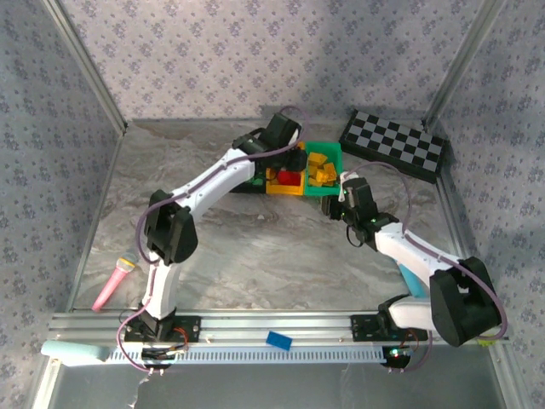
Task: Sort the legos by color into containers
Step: Place the lego in the container.
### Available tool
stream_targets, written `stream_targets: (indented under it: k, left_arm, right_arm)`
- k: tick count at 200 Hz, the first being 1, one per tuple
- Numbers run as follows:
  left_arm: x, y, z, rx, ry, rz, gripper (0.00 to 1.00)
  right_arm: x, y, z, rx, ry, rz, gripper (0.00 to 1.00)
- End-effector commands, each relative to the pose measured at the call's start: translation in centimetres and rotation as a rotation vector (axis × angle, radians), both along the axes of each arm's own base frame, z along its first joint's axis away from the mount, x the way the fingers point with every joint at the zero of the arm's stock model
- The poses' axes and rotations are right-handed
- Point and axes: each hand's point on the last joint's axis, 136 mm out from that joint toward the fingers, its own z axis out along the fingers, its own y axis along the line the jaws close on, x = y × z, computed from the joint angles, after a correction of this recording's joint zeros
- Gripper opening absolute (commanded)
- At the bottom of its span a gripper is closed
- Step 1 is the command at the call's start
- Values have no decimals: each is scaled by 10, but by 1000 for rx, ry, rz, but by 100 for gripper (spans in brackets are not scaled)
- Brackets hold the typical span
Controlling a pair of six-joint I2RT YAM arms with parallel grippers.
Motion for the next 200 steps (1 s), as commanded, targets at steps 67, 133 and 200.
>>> stream_targets:
  k: [67,133,200]
  left_arm:
    - [64,-3,-15,23,5,57,22]
    - [89,2,-47,11,35,125,23]
    - [97,4,-82,58,65,142,27]
  right_arm:
    - [-4,-3,6,46,-13,-12,42]
    - [-5,1,3,69,-3,-4,42]
    - [-4,0,0,73,1,-9,42]
